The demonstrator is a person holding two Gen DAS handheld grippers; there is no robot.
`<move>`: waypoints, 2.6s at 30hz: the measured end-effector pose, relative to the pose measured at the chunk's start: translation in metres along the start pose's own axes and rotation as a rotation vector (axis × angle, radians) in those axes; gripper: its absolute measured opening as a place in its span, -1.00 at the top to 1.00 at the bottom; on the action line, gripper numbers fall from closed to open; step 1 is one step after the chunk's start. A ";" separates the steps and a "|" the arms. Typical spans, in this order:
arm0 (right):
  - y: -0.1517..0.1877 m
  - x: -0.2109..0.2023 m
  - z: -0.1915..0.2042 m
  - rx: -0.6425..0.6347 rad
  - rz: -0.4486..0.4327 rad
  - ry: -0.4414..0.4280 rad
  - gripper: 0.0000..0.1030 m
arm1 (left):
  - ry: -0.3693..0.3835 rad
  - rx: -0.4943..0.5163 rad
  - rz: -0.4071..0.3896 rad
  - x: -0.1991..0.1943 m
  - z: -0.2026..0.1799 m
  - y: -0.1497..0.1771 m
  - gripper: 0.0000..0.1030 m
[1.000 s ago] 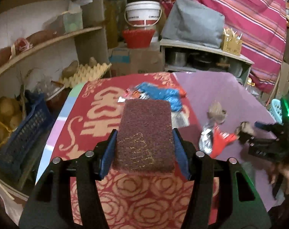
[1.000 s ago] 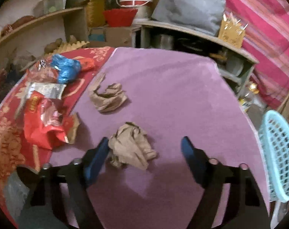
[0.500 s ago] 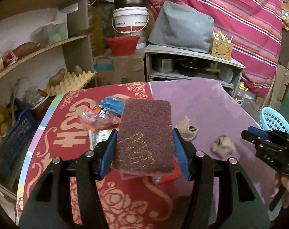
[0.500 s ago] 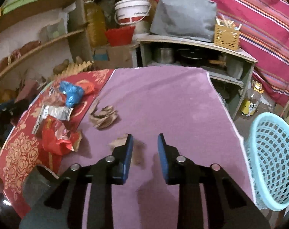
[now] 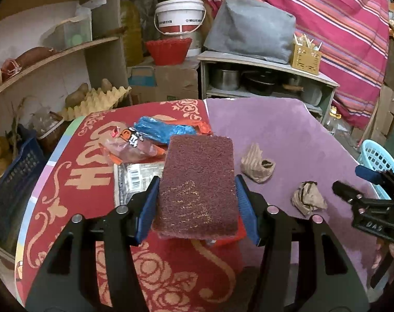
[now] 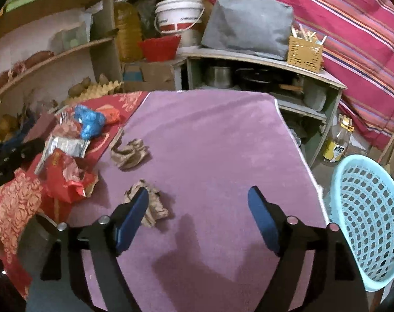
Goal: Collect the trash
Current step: 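Grasp the maroon scouring pad with the left tool while the right tool grasps crumpled brown paper, then carry the pad and brown paper to the blue basket and release them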
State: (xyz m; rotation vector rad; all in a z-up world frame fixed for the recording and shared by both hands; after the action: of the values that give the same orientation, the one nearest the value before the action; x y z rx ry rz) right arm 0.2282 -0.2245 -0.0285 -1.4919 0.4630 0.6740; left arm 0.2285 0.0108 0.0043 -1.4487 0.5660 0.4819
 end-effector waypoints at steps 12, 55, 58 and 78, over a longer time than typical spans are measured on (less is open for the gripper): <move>0.002 0.022 0.040 -0.043 0.058 -0.012 -0.51 | -0.042 -0.001 0.025 0.004 0.027 0.014 -0.08; 0.002 -0.116 -0.258 0.295 -0.180 0.320 0.25 | 0.266 0.205 -0.058 -0.003 -0.277 -0.039 -0.09; 0.015 -0.123 -0.281 0.322 -0.175 0.353 0.25 | 0.315 0.242 -0.048 0.002 -0.319 -0.034 -0.09; 0.033 -0.115 -0.320 0.390 -0.147 0.361 0.25 | 0.341 0.305 -0.056 0.016 -0.393 -0.042 -0.79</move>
State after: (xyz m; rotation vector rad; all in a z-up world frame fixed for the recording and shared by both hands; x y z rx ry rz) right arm 0.1603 -0.5575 0.0078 -1.2589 0.7090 0.1791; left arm 0.2405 -0.3840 0.0133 -1.2543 0.8303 0.0947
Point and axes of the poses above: each gripper's, at about its wrist camera, not at the fingertips, and x roughly the way its jaws point, z to its left, y to its underside, the point moved 1 cm from there along x, roughly the way its jaws point, and after that the axes turned 2 degrees about x, right-handed, at the moved point
